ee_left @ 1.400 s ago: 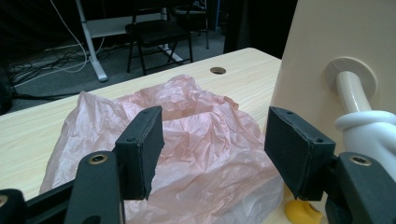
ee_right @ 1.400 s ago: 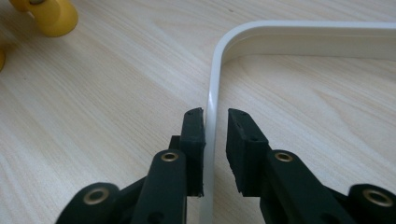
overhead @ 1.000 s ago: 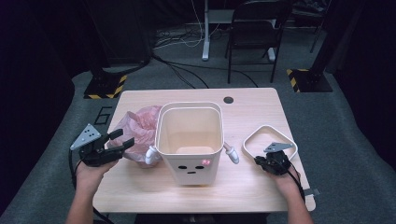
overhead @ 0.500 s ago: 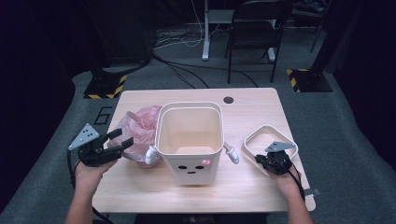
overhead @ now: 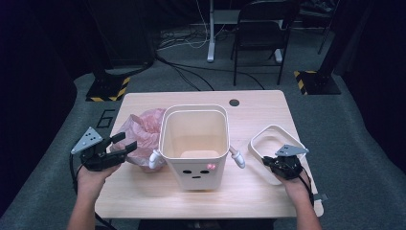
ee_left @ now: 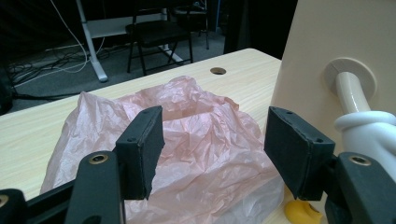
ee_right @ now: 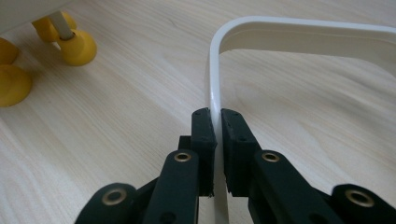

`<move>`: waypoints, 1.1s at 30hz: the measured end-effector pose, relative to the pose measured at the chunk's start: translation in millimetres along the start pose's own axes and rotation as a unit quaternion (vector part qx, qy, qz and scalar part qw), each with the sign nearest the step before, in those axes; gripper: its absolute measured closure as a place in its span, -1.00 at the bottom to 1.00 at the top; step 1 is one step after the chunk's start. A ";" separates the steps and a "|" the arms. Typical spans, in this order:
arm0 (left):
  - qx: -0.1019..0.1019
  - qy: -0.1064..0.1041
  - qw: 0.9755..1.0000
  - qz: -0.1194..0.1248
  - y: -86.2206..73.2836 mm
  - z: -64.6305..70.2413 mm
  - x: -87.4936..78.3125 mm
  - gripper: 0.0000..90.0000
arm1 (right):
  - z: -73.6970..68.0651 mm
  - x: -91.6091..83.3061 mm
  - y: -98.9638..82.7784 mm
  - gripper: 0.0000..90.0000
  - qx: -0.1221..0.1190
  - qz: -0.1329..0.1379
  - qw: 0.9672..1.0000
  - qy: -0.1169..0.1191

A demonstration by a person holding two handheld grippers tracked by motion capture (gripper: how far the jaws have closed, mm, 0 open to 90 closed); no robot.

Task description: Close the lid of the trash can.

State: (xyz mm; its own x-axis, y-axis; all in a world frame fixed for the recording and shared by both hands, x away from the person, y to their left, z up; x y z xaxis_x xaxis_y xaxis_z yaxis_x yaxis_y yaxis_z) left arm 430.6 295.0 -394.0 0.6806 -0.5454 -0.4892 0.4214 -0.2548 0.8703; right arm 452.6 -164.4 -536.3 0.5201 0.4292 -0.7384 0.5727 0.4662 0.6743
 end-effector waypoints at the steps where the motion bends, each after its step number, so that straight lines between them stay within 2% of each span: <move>1: 0.000 0.000 1.000 0.000 -0.1 -0.2 -0.1 -0.17 | -0.5 -1.3 0.9 0.87 -0.003 0.002 1.000 -0.001; 21: -0.003 0.002 1.000 -0.001 -0.9 -1.1 -0.4 -0.17 | -18.4 -23.5 21.6 0.87 -0.032 0.031 0.999 0.006; 33: 0.002 0.003 1.000 0.000 -0.2 -1.4 -1.4 -0.17 | -25.5 -32.6 31.1 0.87 -0.031 0.041 0.998 0.028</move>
State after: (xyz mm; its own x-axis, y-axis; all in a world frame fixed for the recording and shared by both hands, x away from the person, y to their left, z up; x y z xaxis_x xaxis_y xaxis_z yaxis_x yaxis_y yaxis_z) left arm 430.4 296.9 -393.5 0.6840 -0.5413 -0.4891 0.4190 -0.2573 0.8708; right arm 437.3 -144.1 -491.2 0.5262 0.5089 -0.6813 0.4896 0.4738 0.7320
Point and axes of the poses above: each handheld gripper's, and its own axes: x roughly forward along the jaws, y roughly out of its top, z roughly to its right, the point moved 10 cm from there along x, roughly forward along the jaws, and after that the axes turned 10 degrees about -z, right-handed, at the moved point
